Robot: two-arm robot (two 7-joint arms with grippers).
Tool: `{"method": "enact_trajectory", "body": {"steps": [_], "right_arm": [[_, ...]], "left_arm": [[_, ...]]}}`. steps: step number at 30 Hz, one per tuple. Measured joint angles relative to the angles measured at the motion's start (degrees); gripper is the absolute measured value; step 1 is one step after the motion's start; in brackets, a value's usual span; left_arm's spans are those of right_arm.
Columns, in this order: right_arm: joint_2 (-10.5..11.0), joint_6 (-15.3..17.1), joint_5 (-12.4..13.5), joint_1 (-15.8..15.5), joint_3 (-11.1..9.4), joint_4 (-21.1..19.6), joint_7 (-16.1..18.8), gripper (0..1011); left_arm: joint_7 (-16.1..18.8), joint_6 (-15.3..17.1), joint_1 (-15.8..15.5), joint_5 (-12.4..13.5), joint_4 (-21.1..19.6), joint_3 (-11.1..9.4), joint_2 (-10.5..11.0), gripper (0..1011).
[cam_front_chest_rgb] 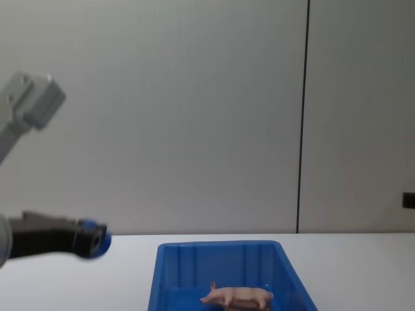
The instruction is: Pick up the two dolls from the table and place them into the box.
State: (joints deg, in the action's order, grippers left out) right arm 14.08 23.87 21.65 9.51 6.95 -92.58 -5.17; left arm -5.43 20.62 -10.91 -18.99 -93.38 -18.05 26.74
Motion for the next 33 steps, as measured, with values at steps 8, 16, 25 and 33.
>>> {"method": "enact_trajectory", "body": {"steps": [8, 16, 25, 33], "right_arm": [[0.0, 0.0, 0.0, 0.0, 0.0, 0.0, 0.0, 1001], [0.0, 0.0, 0.0, 0.0, 0.0, 0.0, 0.0, 1001], [0.0, 0.0, 0.0, 0.0, 0.0, 0.0, 0.0, 1001], [0.0, 0.0, 0.0, 0.0, 0.0, 0.0, 0.0, 1001]], "left_arm": [[-3.83, -4.33, -2.39, -1.0, -0.32, 0.62, -1.04, 178], [-8.95, -6.71, -4.99, -2.51, 0.23, 0.79, -2.29, 178], [-16.08, -6.84, -8.1, -4.81, 2.21, 0.58, -3.92, 178], [-22.24, -4.06, -11.04, -6.51, 5.14, -0.08, -5.53, 178]]}}
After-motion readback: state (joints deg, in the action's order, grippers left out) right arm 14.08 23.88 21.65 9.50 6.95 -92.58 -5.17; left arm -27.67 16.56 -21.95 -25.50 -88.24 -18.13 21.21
